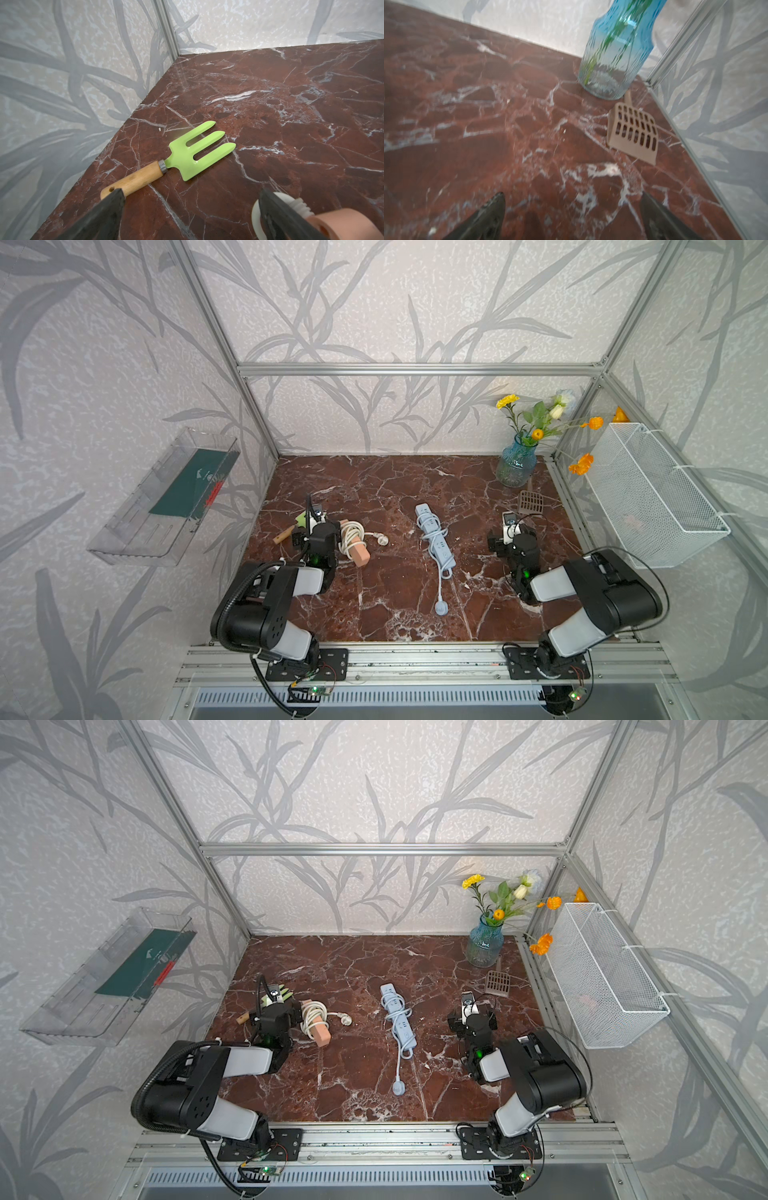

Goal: Wrap the cord around the power strip
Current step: Reset both arms

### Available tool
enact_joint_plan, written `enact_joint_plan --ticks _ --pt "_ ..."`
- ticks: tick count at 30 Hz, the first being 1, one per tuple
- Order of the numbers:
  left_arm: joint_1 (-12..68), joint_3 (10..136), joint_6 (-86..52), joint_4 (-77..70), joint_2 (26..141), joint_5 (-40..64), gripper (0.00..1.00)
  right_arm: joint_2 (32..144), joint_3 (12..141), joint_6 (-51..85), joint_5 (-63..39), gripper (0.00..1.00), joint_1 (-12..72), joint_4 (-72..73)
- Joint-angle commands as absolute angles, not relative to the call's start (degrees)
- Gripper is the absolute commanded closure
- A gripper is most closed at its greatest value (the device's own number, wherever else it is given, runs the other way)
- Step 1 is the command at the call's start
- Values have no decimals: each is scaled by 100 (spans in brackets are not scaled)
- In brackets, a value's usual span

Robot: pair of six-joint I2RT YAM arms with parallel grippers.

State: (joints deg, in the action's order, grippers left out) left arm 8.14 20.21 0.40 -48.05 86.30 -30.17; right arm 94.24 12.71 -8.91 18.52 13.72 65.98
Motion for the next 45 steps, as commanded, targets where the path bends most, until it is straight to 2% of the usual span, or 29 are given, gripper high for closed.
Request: enact_joint_plan --ticks 1,4,7,10,12,15,17,45 --pt "567 1956 -185 -5170 8412 -2479 0 9452 1281 -1050 1520 1 1380 7732" --pt "317 1660 -172 -6697 9121 -2287 0 9365 1469 -973 1533 1 1337 7296" --pt "338 1855 -323 -5472 8649 -2142 0 9341 1530 -947 1551 1 1314 7181" --pt "160 2046 -417 -5622 8976 -2084 0 9349 1529 -946 1551 1 1310 7181" --pt "104 2298 -583 -4616 8673 -2025 0 9344 1530 -942 1547 1 1307 7166" --pt "36 2185 -563 -5077 8794 -1969 0 9343 1529 -941 1545 1 1301 7180" --pt "45 2283 -607 -4653 8674 -1953 0 9343 1530 -947 1547 1 1305 7170" --pt "48 2272 -589 -4742 8710 -1965 0 9343 1536 -945 1547 1 1301 7173"
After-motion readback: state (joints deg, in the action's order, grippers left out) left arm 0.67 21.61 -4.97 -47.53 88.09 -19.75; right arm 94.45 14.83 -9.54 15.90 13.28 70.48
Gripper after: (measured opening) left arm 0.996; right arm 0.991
